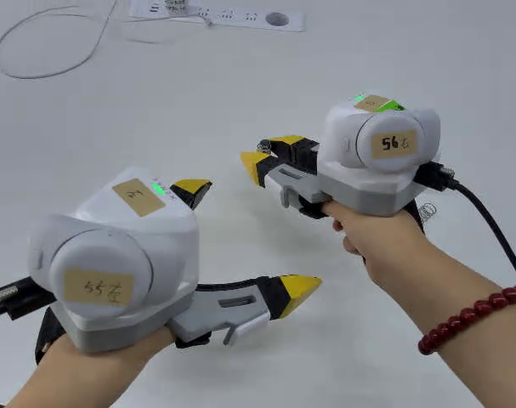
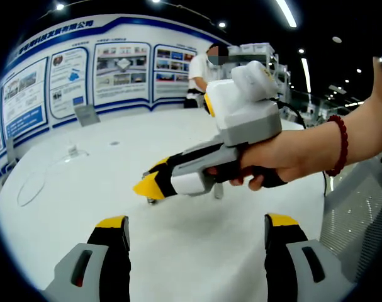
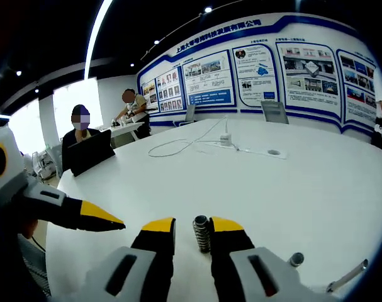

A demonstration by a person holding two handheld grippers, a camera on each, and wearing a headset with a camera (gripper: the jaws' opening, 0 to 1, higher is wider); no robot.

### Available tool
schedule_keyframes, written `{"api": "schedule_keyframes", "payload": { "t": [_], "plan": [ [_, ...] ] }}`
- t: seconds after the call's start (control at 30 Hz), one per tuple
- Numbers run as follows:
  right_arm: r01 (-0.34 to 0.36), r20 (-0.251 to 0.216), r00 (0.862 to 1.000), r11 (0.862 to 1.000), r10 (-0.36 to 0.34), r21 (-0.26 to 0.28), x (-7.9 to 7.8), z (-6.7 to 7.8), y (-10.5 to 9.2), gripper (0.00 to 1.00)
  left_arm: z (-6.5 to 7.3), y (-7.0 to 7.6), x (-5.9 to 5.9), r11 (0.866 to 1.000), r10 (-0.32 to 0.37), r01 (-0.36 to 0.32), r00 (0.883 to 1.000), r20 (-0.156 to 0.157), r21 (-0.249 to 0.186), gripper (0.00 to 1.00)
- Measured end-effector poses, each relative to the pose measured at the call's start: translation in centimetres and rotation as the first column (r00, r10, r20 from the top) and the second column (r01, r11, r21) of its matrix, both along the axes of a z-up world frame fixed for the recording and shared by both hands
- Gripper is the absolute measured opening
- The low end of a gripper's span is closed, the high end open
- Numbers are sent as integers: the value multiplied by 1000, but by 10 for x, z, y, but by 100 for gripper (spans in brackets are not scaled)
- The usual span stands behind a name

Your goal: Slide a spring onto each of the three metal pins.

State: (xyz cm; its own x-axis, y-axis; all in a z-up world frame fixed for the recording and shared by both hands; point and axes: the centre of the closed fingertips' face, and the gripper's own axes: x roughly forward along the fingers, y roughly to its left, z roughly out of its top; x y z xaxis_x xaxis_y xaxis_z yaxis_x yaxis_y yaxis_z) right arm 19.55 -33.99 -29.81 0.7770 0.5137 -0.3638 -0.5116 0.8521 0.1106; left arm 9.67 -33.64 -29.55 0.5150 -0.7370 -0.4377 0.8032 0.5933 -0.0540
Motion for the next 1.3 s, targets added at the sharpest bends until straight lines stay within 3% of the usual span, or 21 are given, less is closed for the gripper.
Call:
{"api": "schedule_keyframes", "payload": {
  "t": [0.33,0.53,0.77,0.97,1.3],
  "plan": [
    [12,24,1000,1000,-12,-8,-4,14,-6,28,2,-2,0,1000,-5,5,1000,5,7,90],
    [28,38,999,999,-27,-25,-13,26,-15,33,7,-4,2,1000,6,-6,1000,6,1,87],
    [48,42,998,999,-47,-16,-22,36,-26,37,7,-4,1,1000,-2,2,1000,3,24,85],
    [74,23,997,997,-74,-12,-32,40,-38,43,8,-7,1,1000,-5,4,1000,6,29,84],
    [113,37,993,993,-112,-27,-46,45,-63,52,11,-13,2,999,-16,16,1000,10,33,80]
  ]
}}
